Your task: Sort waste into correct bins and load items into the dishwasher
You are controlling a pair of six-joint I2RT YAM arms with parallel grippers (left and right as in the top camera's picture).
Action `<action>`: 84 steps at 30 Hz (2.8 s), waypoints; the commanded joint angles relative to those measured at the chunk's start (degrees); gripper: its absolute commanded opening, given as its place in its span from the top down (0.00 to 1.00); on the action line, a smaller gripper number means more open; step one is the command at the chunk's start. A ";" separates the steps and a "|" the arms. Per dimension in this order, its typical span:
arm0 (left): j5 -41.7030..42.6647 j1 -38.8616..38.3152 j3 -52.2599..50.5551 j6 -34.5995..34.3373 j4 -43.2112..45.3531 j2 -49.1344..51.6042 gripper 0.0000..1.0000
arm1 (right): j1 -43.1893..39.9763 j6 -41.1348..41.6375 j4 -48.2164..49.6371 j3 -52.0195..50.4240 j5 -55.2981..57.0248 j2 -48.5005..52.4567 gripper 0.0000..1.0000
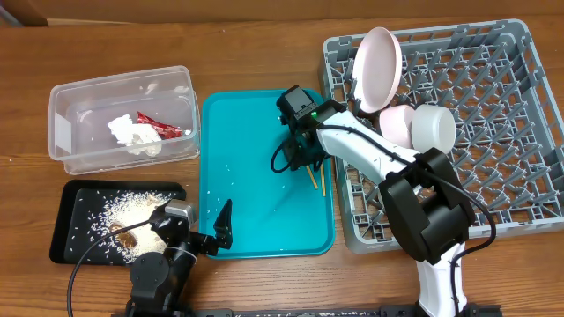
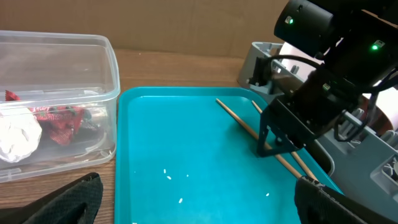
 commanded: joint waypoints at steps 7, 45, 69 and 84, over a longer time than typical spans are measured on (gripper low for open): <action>0.09 0.22 -0.28 0.90 0.22 -0.61 0.00 | -0.94 0.13 0.81 -0.87 -2.40 -0.20 0.96; 0.09 0.22 -0.28 0.90 0.22 -0.59 0.00 | -2.14 -3.65 -2.91 4.11 3.39 0.07 0.45; 0.09 0.22 -0.28 0.87 0.22 -0.59 0.00 | -2.05 -2.21 -6.29 7.87 -2.16 3.30 0.96; 0.09 0.22 -0.28 0.90 0.22 -0.59 0.00 | -11.50 -3.56 -8.50 14.80 3.89 -14.03 0.96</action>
